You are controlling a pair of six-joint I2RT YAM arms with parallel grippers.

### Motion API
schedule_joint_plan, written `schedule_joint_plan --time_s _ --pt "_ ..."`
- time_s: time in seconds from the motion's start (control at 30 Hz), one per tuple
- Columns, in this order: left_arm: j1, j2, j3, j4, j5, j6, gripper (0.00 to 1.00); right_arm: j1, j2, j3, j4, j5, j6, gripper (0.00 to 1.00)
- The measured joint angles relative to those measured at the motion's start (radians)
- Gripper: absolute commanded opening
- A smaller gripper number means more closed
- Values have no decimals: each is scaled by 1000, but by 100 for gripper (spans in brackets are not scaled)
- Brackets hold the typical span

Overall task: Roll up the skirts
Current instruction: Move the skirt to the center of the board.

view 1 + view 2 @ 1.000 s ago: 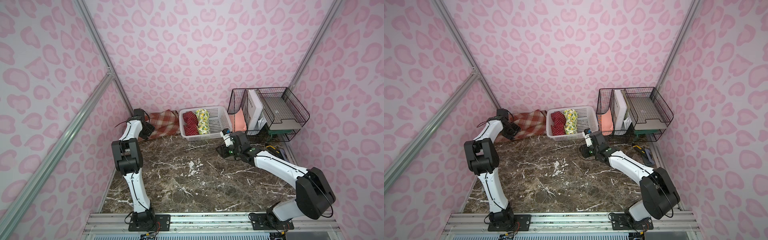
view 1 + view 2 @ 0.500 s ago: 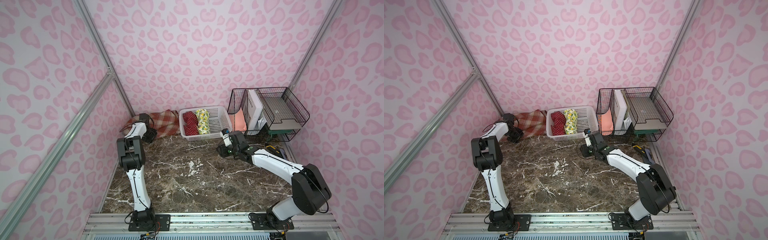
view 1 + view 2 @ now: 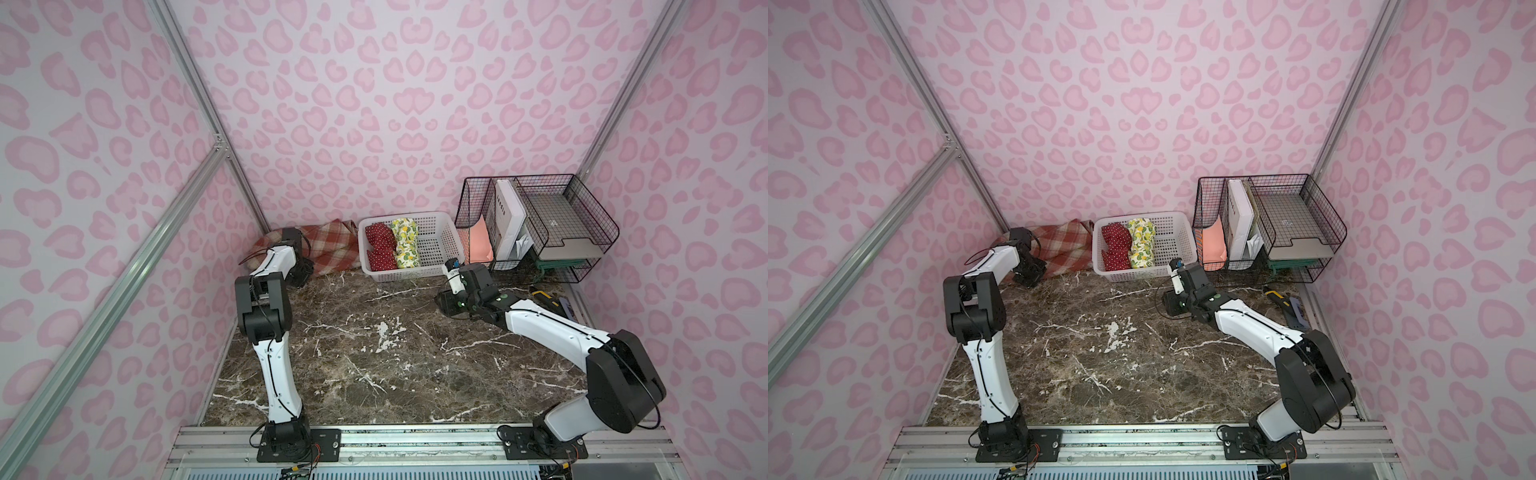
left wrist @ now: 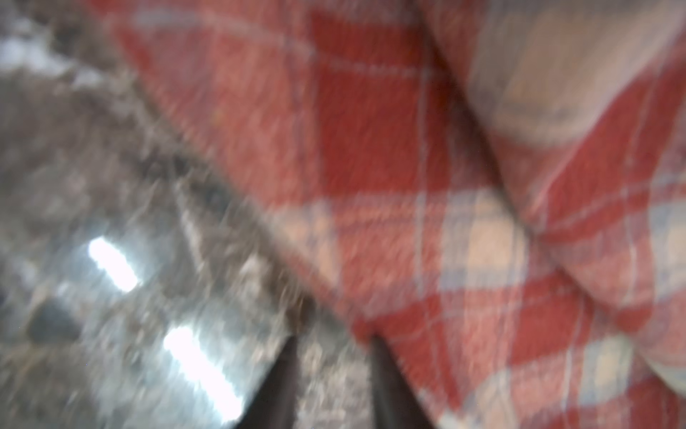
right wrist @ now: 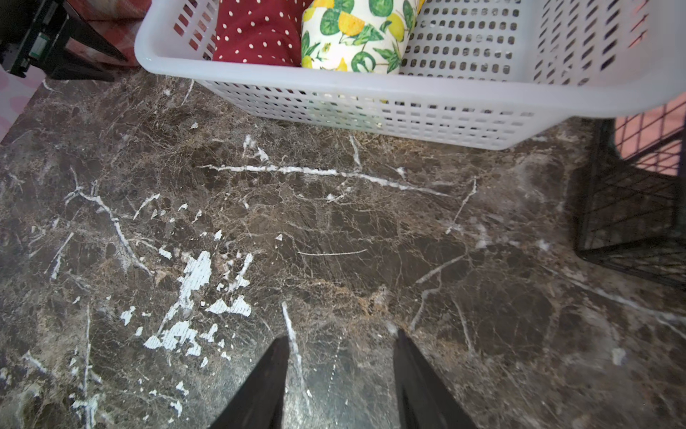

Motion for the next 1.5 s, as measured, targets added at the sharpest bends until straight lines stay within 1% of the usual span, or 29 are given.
schedule_joint_plan --time_s 0.1,0.17,0.23,0.43,0.53,0.57,0.6,0.73,0.77,0.9,1.07,1.17,1.3,1.43,1.5 --pt "-29 -79 -106 28 -24 -45 70 0 13 0 0 -1 0 53" --pt "-40 -103 -142 37 -43 -62 71 0 18 0 0 -2 0 53" --pt "-41 -98 -132 35 -70 -80 72 0 20 0 0 -2 0 53" --pt "-41 12 -21 58 -126 -107 74 -3 21 -3 2 -5 -4 54" --pt "-41 37 0 87 -149 -122 73 -7 24 -7 5 -5 -8 54" --pt "-41 44 7 95 -150 -127 71 -9 27 -8 5 -6 -10 54" --pt "-41 53 18 106 -153 -130 66 -13 31 -8 5 -6 -13 54" --pt "-38 76 40 123 -164 -148 26 -21 35 -8 6 -6 -12 53" --pt "-37 81 44 125 -164 -150 19 -21 37 -8 6 -6 -12 53" --pt "-31 97 70 114 -160 -151 0 -19 40 -8 6 -10 -13 53" --pt "-23 89 69 96 -160 -147 0 -19 26 -8 5 -17 -14 52" --pt "-20 13 -7 94 -168 -145 0 -16 14 -8 5 -21 -14 52" --pt "-11 -172 -158 93 -192 -129 0 -3 -10 -8 4 -24 -14 52" --pt "6 -391 -398 89 -177 -149 0 11 -37 -8 6 -37 -13 52" --pt "-8 -501 -506 77 -169 -150 0 19 -45 -7 4 -44 -13 52"
